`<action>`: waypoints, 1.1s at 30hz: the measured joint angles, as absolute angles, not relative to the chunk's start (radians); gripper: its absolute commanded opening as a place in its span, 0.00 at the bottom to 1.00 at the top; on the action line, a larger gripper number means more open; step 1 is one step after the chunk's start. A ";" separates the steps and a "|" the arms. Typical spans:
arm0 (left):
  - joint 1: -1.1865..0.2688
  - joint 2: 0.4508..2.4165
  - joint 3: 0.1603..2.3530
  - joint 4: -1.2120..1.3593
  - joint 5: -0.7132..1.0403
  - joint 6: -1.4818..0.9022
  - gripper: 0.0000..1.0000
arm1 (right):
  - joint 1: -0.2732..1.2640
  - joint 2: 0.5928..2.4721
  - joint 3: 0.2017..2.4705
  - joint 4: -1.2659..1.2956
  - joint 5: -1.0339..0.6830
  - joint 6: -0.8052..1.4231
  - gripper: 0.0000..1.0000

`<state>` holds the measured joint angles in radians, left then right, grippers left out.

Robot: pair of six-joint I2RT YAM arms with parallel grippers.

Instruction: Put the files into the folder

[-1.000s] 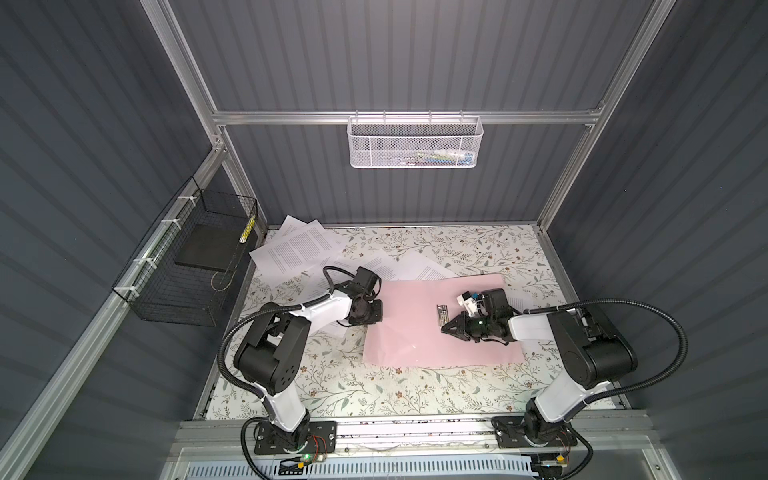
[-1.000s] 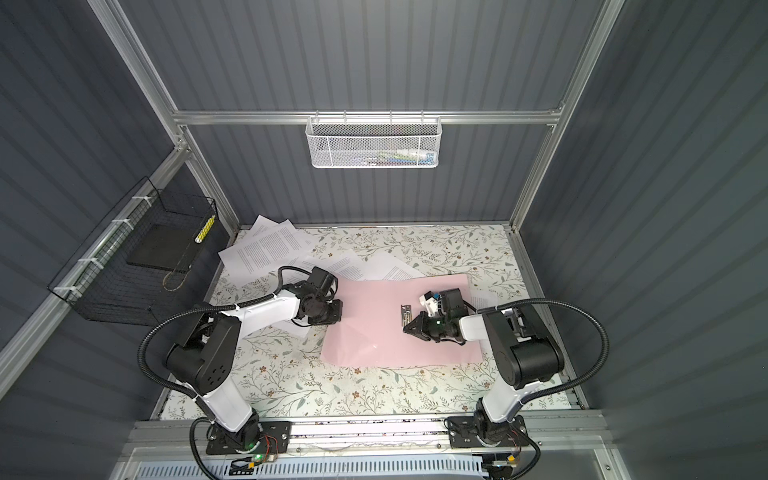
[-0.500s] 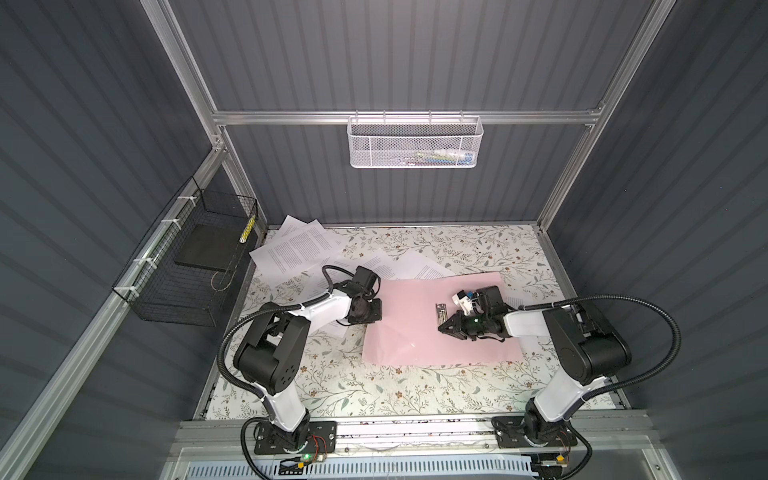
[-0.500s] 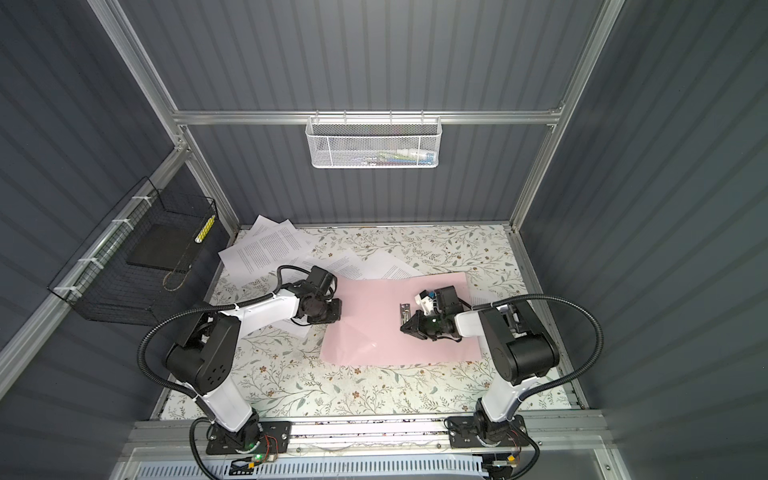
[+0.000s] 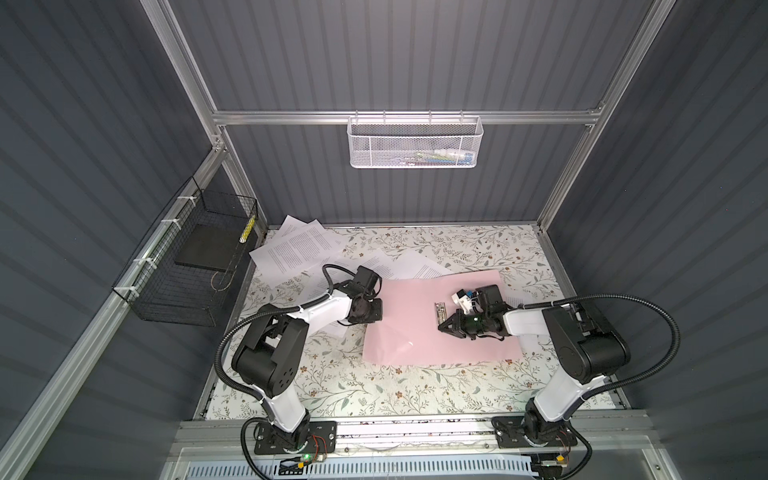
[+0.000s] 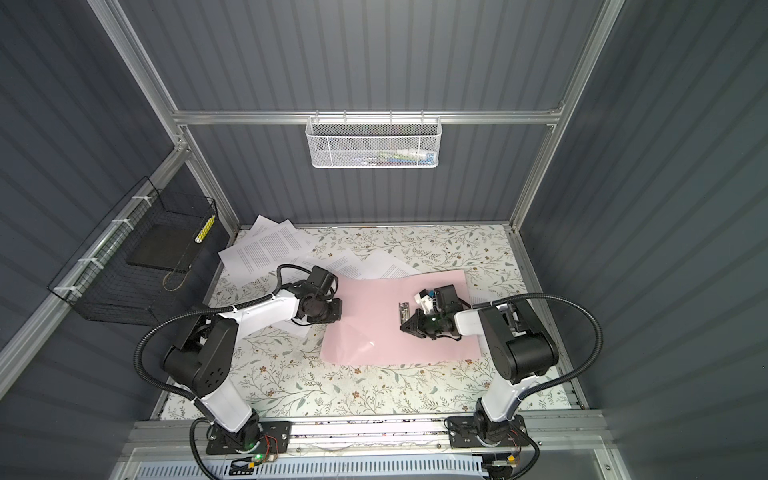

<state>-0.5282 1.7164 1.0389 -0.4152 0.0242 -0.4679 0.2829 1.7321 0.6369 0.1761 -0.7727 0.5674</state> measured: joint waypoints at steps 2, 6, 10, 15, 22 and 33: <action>-0.528 1.707 1.041 -0.430 0.014 -0.468 0.00 | 0.286 1.742 0.642 0.183 -0.775 0.565 0.00; -0.527 1.674 1.042 -0.464 -0.010 -0.467 0.00 | 0.295 1.763 0.658 0.190 -0.777 0.548 0.00; -0.522 1.671 1.043 -0.480 -0.020 -0.466 0.00 | 0.299 1.789 0.679 0.185 -0.781 0.537 0.00; -0.516 1.671 1.044 -0.483 -0.031 -0.459 0.00 | 0.309 1.808 0.717 0.151 -0.761 0.534 0.00; -0.504 1.671 1.048 -0.474 -0.029 -0.449 0.00 | 0.324 1.817 0.761 0.103 -0.704 0.556 0.00; -0.501 1.677 1.050 -0.469 -0.022 -0.428 0.00 | 0.332 1.708 0.739 0.062 -0.677 0.598 0.00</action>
<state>-0.5011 1.6768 1.0500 -0.4686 -0.0216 -0.4278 0.3317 1.7077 0.7395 0.0624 -0.6765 0.5976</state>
